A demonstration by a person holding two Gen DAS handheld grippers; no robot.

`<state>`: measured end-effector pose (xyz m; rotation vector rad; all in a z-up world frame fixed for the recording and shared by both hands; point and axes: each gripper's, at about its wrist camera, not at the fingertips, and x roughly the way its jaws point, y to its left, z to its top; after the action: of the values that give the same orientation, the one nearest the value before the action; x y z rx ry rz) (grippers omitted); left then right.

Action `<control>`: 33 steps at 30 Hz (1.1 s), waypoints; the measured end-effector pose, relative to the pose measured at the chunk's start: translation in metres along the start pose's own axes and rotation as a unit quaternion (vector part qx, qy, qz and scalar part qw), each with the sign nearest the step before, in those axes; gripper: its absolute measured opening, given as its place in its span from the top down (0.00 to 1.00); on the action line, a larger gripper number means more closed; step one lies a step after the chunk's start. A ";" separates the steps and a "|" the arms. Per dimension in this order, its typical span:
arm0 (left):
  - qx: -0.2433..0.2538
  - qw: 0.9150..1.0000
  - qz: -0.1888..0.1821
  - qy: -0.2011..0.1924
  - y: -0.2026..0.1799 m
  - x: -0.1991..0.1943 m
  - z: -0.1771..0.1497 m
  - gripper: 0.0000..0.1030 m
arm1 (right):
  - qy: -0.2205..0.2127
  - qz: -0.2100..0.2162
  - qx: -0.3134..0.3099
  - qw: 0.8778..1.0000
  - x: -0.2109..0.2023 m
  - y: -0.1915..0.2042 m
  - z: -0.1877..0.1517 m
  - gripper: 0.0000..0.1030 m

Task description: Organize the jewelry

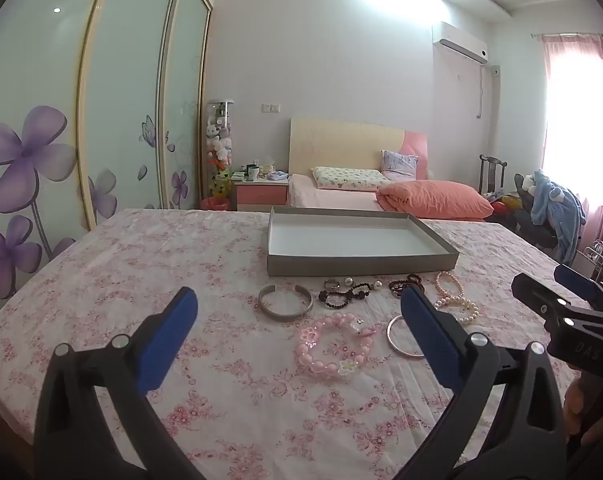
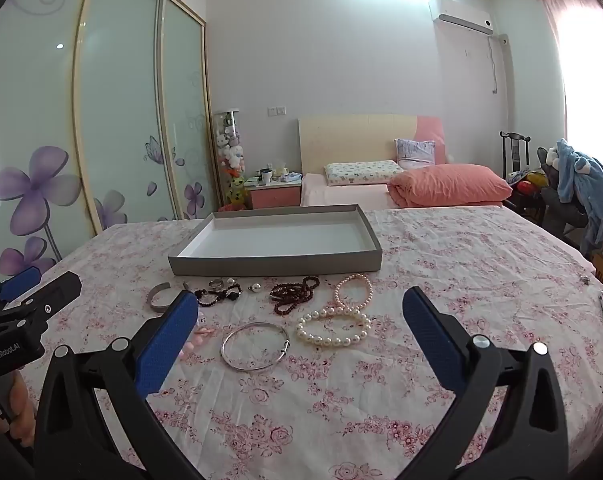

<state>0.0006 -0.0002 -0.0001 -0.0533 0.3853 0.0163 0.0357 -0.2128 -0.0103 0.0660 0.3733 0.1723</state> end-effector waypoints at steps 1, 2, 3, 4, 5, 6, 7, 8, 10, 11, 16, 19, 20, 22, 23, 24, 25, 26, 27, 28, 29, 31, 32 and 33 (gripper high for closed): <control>-0.001 1.000 0.001 0.000 0.000 0.000 0.000 0.04 | -0.001 0.000 -0.001 1.000 0.000 0.000 0.000 0.02; -0.002 1.000 0.001 0.000 0.000 0.000 0.000 0.04 | -0.001 0.000 -0.001 1.000 0.000 0.000 0.000 0.02; -0.003 1.000 0.001 0.000 0.001 0.000 0.001 0.04 | -0.002 -0.001 -0.001 1.000 0.000 0.000 0.000 0.02; -0.003 1.000 0.002 0.000 0.001 0.000 0.001 0.04 | -0.002 -0.001 0.000 1.000 -0.001 0.000 0.001 0.02; 0.000 1.000 -0.002 -0.001 0.000 0.000 0.000 0.04 | -0.002 -0.001 0.000 1.000 -0.001 0.000 0.001 0.02; 0.000 1.000 -0.001 -0.001 0.000 0.000 0.000 0.04 | -0.003 -0.001 0.000 1.000 -0.001 0.001 0.001 0.02; 0.000 1.000 -0.001 -0.001 0.000 0.000 0.000 0.04 | -0.003 -0.001 0.000 1.000 -0.002 0.001 0.001 0.02; 0.000 1.000 -0.001 -0.001 0.000 0.000 0.000 0.04 | 0.000 0.000 0.000 1.000 0.000 0.001 0.001 0.02; 0.000 1.000 -0.001 -0.001 -0.001 0.001 0.001 0.04 | 0.000 0.000 -0.001 1.000 0.000 0.001 0.001 0.02; -0.002 1.000 -0.003 -0.001 0.001 0.000 0.000 0.04 | 0.000 0.000 -0.001 1.000 0.000 0.001 0.001 0.02; -0.002 1.000 -0.003 -0.001 0.001 0.001 0.001 0.04 | 0.000 0.000 0.000 1.000 0.000 0.000 0.001 0.02; -0.003 1.000 -0.003 0.000 0.001 0.001 0.001 0.04 | 0.000 0.000 0.000 1.000 0.000 0.000 0.001 0.02; -0.002 1.000 -0.003 0.000 0.001 0.002 0.002 0.04 | 0.000 0.000 0.000 1.000 0.000 0.000 0.001 0.02; -0.003 1.000 -0.003 0.000 0.001 0.002 0.002 0.04 | 0.000 0.000 0.001 1.000 0.000 0.000 0.001 0.02; -0.003 1.000 -0.003 0.000 0.002 0.002 0.002 0.04 | 0.001 0.001 0.001 1.000 0.000 0.000 0.001 0.02; -0.003 1.000 -0.003 0.000 0.002 0.002 0.002 0.04 | 0.001 0.001 0.001 1.000 0.000 0.000 0.001 0.02; -0.004 1.000 -0.002 0.000 0.001 0.001 0.002 0.04 | 0.001 0.001 0.001 1.000 0.000 0.000 0.001 0.02; -0.004 1.000 -0.003 0.000 0.001 0.002 0.002 0.04 | 0.001 0.001 0.001 1.000 0.000 0.000 0.001 0.02; -0.004 1.000 -0.003 0.000 0.001 0.002 0.002 0.04 | 0.001 0.001 0.001 1.000 0.000 0.000 0.001 0.02; -0.003 1.000 -0.003 0.000 0.001 0.002 0.002 0.04 | 0.001 0.001 0.001 1.000 0.000 0.000 0.001 0.02; -0.003 1.000 -0.003 0.000 0.002 0.002 0.003 0.04 | 0.001 0.001 0.001 1.000 0.001 0.000 0.001 0.02; -0.004 1.000 -0.002 0.000 0.001 0.002 0.002 0.04 | 0.002 0.001 0.001 1.000 0.001 -0.001 0.000 0.02; -0.004 1.000 -0.003 0.000 0.001 0.002 0.002 0.04 | 0.002 0.001 0.001 1.000 0.001 -0.001 0.000 0.02; -0.003 1.000 -0.002 0.000 0.002 0.002 0.002 0.04 | 0.002 0.001 0.002 1.000 0.001 -0.001 0.000 0.02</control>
<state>0.0032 0.0016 0.0014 -0.0609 0.3857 0.0126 0.0369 -0.2133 -0.0103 0.0689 0.3778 0.1729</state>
